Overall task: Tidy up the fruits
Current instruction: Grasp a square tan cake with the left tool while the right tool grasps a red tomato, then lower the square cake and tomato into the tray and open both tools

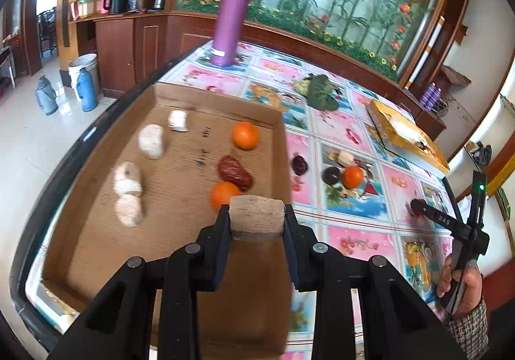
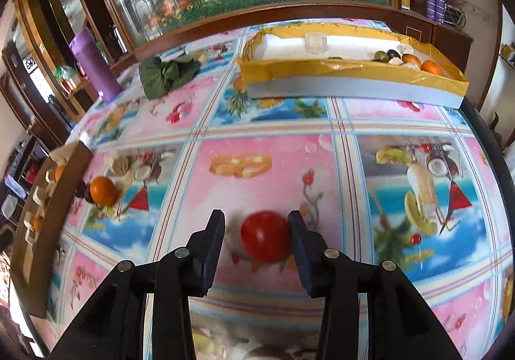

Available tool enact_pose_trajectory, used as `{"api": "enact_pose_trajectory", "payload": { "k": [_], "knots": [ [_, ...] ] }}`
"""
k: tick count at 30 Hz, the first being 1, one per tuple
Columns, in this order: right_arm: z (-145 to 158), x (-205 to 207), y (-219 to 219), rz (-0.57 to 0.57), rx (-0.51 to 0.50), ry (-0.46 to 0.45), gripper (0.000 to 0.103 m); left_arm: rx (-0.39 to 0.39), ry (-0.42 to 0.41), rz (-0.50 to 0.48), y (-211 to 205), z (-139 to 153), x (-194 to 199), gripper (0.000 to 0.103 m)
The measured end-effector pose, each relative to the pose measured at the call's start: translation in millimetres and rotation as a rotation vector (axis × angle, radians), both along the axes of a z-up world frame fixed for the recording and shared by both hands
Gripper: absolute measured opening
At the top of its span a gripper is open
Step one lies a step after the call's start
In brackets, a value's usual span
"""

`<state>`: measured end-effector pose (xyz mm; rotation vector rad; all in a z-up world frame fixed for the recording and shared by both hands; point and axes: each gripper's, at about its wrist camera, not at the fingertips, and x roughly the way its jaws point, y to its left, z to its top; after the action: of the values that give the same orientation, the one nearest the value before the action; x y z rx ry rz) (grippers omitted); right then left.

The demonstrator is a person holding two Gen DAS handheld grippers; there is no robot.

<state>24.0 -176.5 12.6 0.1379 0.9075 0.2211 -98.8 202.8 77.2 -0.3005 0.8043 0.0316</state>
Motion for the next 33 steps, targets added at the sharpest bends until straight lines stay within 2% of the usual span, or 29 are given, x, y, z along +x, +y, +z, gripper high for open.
{"api": "enact_pose_trajectory", "payload": {
  "k": [2, 7, 10, 14, 19, 22, 26, 30, 33],
  "knots": [
    [-1, -3, 0, -0.025, -0.025, 0.002, 0.03, -0.012, -0.007, 0.017, 12, 0, -5, 0.029],
    [2, -5, -3, -0.064, -0.001, 0.029, 0.03, -0.001, -0.028, 0.048, 34, -1, -21, 0.029],
    [17, -13, 6, -0.045, 0.027, 0.021, 0.03, 0.008, -0.015, 0.085, 53, -5, -26, 0.029],
    [54, -34, 49, 0.069, 0.065, -0.03, 0.031, 0.019, 0.047, 0.142, 78, -20, -26, 0.029],
    [84, -63, 143, 0.291, 0.081, -0.067, 0.031, 0.006, 0.119, 0.168, 95, -37, -25, 0.03],
    [79, -78, 203, 0.426, 0.089, -0.042, 0.031, -0.001, 0.146, 0.171, 98, -44, -20, 0.03],
    [57, -95, 273, 0.546, 0.043, -0.004, 0.032, -0.015, 0.17, 0.176, 101, -52, -13, 0.029],
    [36, -107, 310, 0.602, 0.001, 0.029, 0.032, -0.079, 0.139, 0.186, 107, -48, -18, 0.031],
    [24, -112, 326, 0.622, -0.039, 0.032, 0.032, -0.086, 0.092, 0.203, 111, -39, -26, 0.04]
  ]
}}
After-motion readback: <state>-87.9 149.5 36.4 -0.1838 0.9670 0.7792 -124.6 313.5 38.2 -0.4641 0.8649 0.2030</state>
